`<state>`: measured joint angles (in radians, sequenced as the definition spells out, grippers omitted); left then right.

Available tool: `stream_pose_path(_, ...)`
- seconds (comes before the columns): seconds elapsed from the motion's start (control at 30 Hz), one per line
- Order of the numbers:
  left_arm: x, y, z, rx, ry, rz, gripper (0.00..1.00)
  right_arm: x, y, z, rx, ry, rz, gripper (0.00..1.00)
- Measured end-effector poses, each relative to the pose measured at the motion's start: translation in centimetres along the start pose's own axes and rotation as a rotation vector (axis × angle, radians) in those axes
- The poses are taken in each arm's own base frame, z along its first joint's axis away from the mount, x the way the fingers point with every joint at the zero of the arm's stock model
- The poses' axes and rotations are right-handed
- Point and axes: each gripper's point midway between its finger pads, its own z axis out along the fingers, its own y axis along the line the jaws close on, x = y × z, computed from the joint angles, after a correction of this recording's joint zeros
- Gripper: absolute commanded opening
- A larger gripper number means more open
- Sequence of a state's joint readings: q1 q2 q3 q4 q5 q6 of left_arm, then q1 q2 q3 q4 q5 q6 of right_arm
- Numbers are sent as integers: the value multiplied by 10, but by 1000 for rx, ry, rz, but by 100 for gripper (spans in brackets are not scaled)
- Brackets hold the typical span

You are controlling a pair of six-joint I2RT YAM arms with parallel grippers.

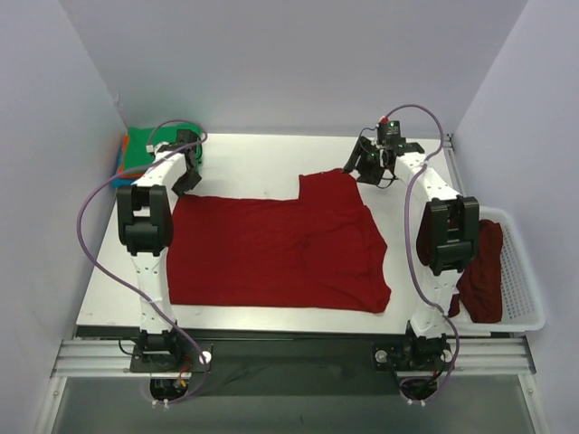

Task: Fold and stack the t-shirts
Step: Grap the side of the flattened tshirt furthest away from the robot with both arms

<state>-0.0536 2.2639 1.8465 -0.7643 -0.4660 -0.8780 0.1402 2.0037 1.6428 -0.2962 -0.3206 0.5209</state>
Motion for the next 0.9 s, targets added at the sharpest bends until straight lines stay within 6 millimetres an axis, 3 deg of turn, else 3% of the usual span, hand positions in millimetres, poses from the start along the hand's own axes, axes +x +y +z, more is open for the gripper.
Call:
stream_pose_path(0.23, -5, 2, 13, -29, 0, -9, 42, 0, -4, 2, -2, 7, 1, 54)
stream_pose_path(0.4, -7, 4, 16, -38, 0, -8, 22, 3, -7, 8, 4, 18, -1, 54)
stream_pose_path(0.5, -7, 5, 16, -40, 1, -7, 14, 7, -16, 22, 19, 42, 5, 55)
stream_pose_path(0.57, -6, 5, 17, -40, 2, -8, 2, 9, -22, 34, 29, 57, 9, 55)
stream_pose_path(0.73, -5, 4, 17, -30, -1, -9, 0, 12, -47, 63, 92, 80, 25, 55)
stream_pose_path(0.9, -4, 4, 16, -8, -2, -16, 0, 1, -65, 75, 186, 38, 21, 52)
